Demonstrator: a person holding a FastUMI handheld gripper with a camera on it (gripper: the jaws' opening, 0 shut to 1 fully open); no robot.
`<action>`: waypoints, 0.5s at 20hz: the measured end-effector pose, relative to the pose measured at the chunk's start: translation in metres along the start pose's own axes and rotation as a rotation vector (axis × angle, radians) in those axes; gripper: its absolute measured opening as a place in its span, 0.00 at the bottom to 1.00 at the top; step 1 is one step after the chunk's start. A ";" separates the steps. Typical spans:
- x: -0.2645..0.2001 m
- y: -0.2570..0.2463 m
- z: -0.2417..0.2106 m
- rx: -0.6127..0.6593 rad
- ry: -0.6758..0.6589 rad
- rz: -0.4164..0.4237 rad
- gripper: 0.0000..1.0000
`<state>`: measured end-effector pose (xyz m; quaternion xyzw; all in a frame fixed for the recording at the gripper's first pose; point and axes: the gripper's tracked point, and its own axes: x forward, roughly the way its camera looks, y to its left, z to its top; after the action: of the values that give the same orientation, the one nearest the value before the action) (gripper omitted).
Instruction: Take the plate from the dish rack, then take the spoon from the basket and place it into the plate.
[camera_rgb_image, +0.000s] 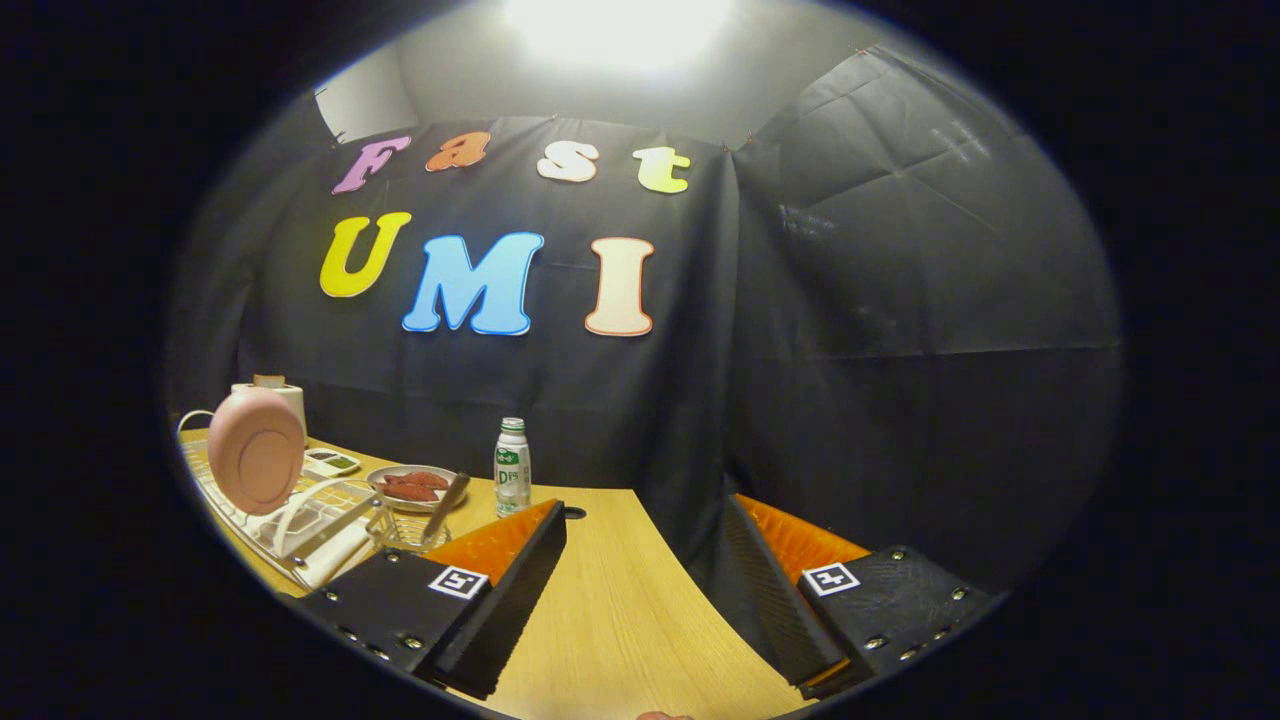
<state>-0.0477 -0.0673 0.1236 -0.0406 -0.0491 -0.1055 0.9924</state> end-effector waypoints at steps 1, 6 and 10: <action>-0.011 0.008 0.008 0.008 -0.001 0.014 0.98; -0.047 0.073 0.039 0.036 0.022 0.118 0.99; -0.058 0.135 0.065 0.103 0.038 0.241 0.99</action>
<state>-0.0814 0.0825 0.1723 0.0066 -0.0304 0.0164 0.9994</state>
